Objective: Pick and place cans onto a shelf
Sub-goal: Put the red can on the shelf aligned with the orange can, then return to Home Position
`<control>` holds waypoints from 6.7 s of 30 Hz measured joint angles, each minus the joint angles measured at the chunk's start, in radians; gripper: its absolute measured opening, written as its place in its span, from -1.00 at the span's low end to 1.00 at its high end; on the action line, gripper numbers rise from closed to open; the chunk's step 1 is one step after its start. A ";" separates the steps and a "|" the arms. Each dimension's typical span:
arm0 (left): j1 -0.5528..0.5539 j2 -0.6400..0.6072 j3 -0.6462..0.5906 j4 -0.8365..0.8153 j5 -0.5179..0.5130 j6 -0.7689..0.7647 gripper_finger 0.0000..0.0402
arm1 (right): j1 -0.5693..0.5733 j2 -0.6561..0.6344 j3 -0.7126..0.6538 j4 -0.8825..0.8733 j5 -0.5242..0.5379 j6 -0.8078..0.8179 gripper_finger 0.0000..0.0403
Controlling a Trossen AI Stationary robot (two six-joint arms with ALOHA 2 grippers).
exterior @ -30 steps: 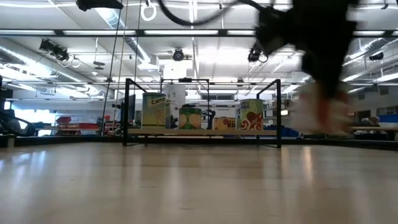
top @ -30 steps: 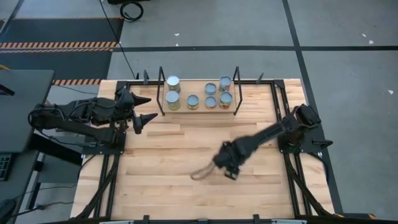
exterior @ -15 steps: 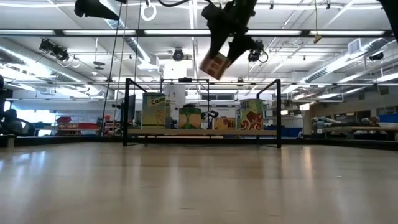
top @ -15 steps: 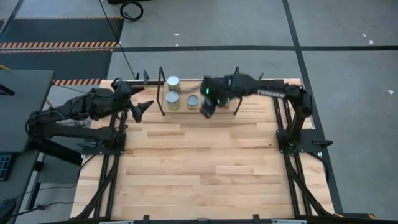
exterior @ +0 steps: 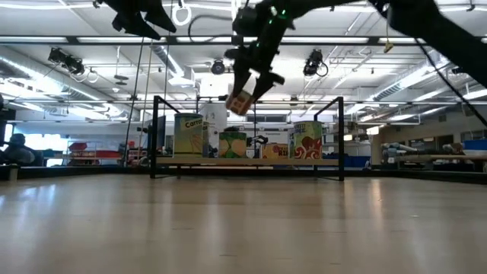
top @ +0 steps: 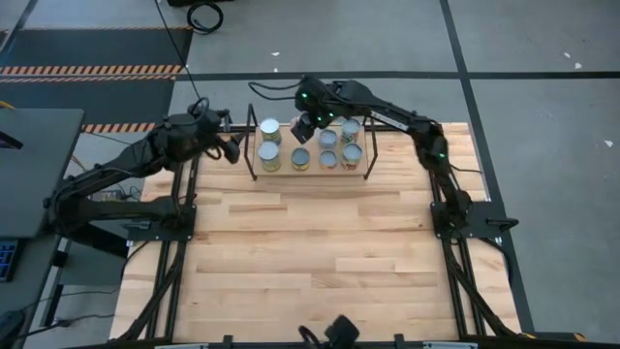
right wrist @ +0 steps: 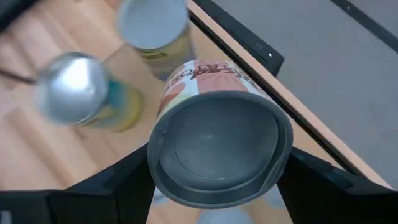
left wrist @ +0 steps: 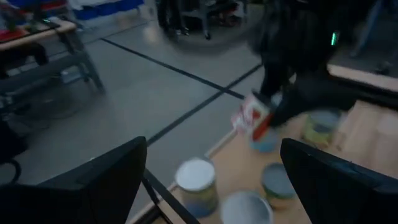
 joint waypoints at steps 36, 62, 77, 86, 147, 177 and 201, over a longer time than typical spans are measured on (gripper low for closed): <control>0.113 0.091 0.000 0.230 -0.001 -0.096 0.87 | -0.050 0.217 0.016 0.085 -0.018 -0.127 0.65; 0.113 0.089 0.000 0.219 0.000 -0.058 0.87 | -0.050 0.215 -0.010 0.180 -0.024 -0.111 0.65; 0.113 0.088 0.000 0.220 0.000 -0.041 0.87 | -0.050 0.214 -0.032 0.192 -0.024 -0.111 0.78; 0.113 0.087 0.000 0.221 0.000 -0.035 0.87 | -0.046 0.212 -0.022 0.149 -0.020 -0.101 0.92; -0.399 -0.152 -0.042 0.233 0.407 -0.326 -0.85 | 1.074 -1.028 -0.970 0.612 0.202 0.025 -0.14; -0.435 -0.179 -0.765 0.982 0.401 0.045 -0.82 | 0.871 -1.781 -1.691 1.056 0.151 -0.229 -0.14; -0.436 -0.163 -0.975 1.179 0.361 -0.070 -0.82 | 0.865 -2.170 -2.283 1.639 0.009 -0.264 -0.14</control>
